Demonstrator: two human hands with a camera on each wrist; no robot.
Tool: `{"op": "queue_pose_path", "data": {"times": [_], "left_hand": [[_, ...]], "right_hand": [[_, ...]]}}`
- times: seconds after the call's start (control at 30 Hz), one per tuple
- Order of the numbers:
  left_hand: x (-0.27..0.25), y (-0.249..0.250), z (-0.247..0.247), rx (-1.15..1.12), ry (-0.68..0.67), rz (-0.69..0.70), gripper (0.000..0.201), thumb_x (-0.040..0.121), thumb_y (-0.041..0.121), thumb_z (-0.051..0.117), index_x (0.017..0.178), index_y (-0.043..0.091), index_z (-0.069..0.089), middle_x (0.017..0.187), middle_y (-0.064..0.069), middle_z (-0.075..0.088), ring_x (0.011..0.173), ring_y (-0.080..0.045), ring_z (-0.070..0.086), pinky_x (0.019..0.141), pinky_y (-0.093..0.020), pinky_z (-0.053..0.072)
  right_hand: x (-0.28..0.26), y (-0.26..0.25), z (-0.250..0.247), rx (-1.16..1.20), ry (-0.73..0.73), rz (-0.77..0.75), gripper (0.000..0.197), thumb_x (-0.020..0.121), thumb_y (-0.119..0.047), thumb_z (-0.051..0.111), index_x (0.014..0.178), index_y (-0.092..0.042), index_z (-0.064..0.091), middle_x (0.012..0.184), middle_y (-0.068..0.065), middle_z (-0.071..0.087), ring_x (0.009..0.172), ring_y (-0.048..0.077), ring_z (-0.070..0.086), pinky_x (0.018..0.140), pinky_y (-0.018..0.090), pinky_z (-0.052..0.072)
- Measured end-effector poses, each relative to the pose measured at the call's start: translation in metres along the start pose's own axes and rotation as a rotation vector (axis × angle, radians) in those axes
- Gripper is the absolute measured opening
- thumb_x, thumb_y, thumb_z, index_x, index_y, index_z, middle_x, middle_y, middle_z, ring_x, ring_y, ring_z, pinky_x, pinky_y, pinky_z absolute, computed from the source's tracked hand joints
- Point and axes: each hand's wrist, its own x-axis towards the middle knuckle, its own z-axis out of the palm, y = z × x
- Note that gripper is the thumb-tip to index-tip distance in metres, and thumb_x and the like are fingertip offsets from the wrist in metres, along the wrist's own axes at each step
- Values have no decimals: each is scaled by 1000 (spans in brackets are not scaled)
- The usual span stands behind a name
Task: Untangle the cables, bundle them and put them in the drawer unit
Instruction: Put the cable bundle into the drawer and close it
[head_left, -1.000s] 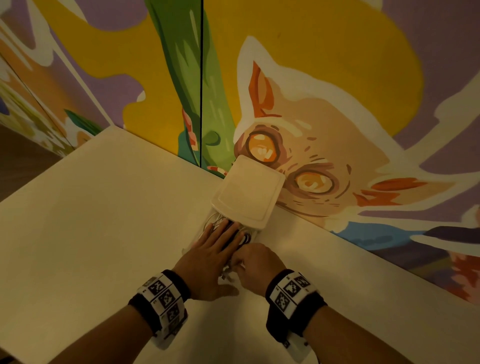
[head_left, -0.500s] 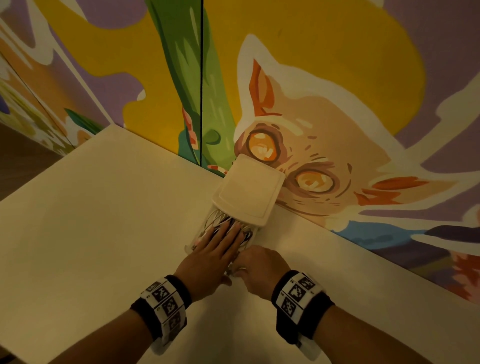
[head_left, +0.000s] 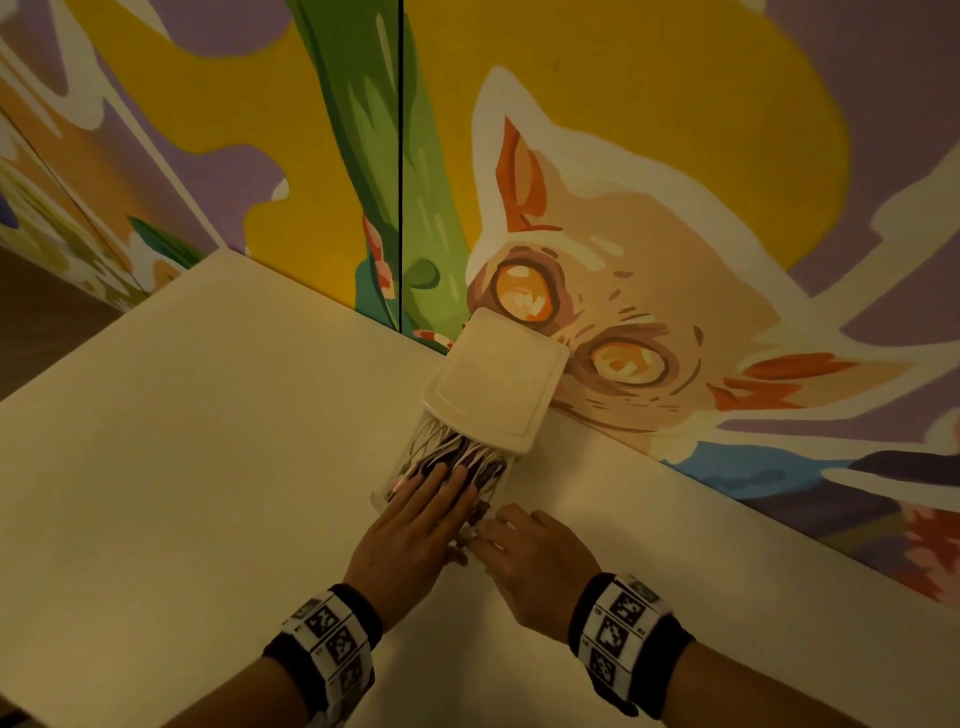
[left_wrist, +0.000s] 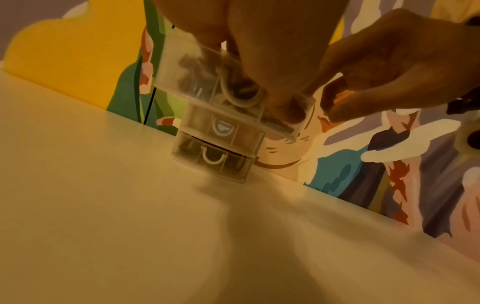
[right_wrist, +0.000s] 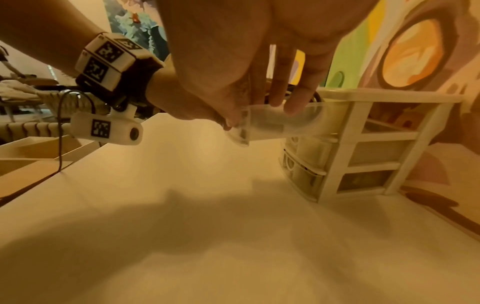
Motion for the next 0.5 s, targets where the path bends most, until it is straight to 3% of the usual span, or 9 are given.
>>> {"op": "queue_pose_path", "data": {"times": [0.1, 0.17, 0.27, 0.4, 0.5], "left_hand": [[4, 1, -4, 13, 25, 31, 66, 87, 44, 44, 143, 12, 32, 148, -13, 43, 138, -32, 38, 112, -45, 25], [7, 2, -9, 24, 35, 42, 70, 83, 43, 59, 141, 12, 34, 146, -12, 47, 136, -31, 42, 113, -45, 32], [10, 3, -18, 24, -52, 1, 87, 71, 44, 77, 140, 15, 35, 146, -10, 47, 134, -32, 45, 105, -48, 43], [16, 1, -22, 43, -128, 3, 98, 70, 51, 76, 147, 16, 28, 153, -7, 37, 137, -33, 41, 107, -47, 38], [19, 2, -21, 66, -196, -7, 92, 73, 50, 73, 147, 14, 32, 154, -8, 36, 137, -35, 40, 108, -46, 32]], "right_hand": [[4, 6, 0, 34, 51, 7, 31, 72, -20, 72, 102, -23, 66, 98, -7, 67, 88, 15, 59, 65, 26, 49], [7, 9, -1, 48, 63, -11, 29, 72, -17, 71, 100, -23, 67, 95, -7, 68, 85, 14, 59, 66, 25, 48], [11, 8, 0, 31, 58, -31, 25, 74, -17, 70, 99, -23, 67, 93, -7, 67, 84, 15, 58, 67, 26, 48], [11, 5, 3, 25, 104, -38, 23, 71, -19, 74, 93, -22, 67, 87, -6, 68, 82, 15, 59, 65, 26, 48], [12, 7, 4, 19, 128, -27, 20, 70, -17, 75, 88, -21, 67, 84, -4, 67, 80, 16, 59, 64, 27, 49]]}}
